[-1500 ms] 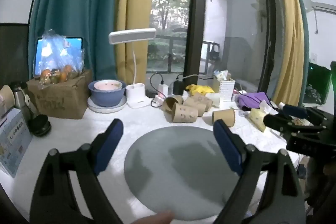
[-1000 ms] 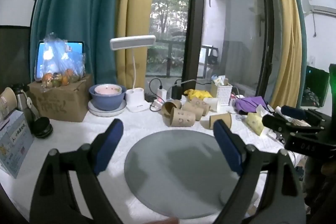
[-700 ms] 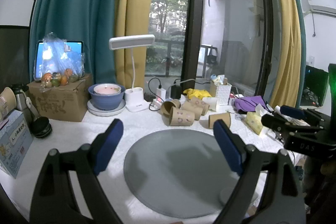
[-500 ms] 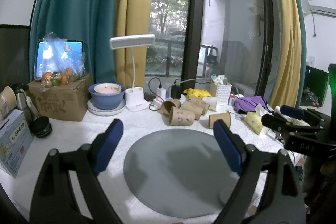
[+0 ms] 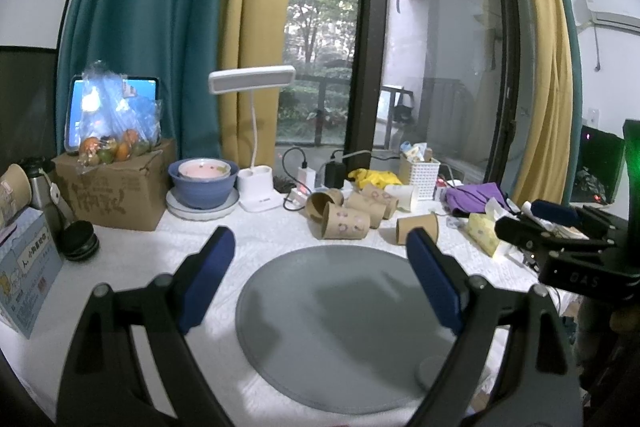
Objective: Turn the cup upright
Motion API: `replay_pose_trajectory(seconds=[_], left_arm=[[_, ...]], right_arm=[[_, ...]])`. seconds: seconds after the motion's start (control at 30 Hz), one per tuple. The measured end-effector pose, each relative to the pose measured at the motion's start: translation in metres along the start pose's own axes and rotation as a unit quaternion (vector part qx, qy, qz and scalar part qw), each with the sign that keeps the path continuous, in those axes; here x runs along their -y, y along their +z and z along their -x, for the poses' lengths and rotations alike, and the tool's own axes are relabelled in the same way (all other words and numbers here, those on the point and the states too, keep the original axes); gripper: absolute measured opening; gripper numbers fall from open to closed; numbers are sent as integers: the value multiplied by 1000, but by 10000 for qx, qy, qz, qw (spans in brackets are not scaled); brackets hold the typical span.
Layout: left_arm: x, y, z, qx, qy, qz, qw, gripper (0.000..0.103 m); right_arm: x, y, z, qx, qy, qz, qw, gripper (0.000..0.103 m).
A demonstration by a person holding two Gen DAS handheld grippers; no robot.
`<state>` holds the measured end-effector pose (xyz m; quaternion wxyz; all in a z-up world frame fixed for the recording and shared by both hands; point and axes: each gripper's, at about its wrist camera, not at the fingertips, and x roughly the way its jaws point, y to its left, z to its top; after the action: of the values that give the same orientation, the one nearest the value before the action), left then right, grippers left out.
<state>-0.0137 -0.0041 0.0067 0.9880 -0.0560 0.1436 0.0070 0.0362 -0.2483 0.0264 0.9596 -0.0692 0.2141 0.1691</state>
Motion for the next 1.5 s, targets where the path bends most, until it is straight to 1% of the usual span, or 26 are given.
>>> replay_pose_trajectory(seconds=[0.4,1.27,1.5], left_arm=[[3,-3,-1,-17,-19,-13,10000,89],[12,-3,0,-21,-34,-56,10000,89],[14,-5,-4,-92,-82,-66,9999,89]], right_arm=[[-4,0,-2,-14,-13,-1,10000,80],[1,-2,-1,-24,15,-19,10000,80],[3,-4,-5,-73,32,-21,10000,80]])
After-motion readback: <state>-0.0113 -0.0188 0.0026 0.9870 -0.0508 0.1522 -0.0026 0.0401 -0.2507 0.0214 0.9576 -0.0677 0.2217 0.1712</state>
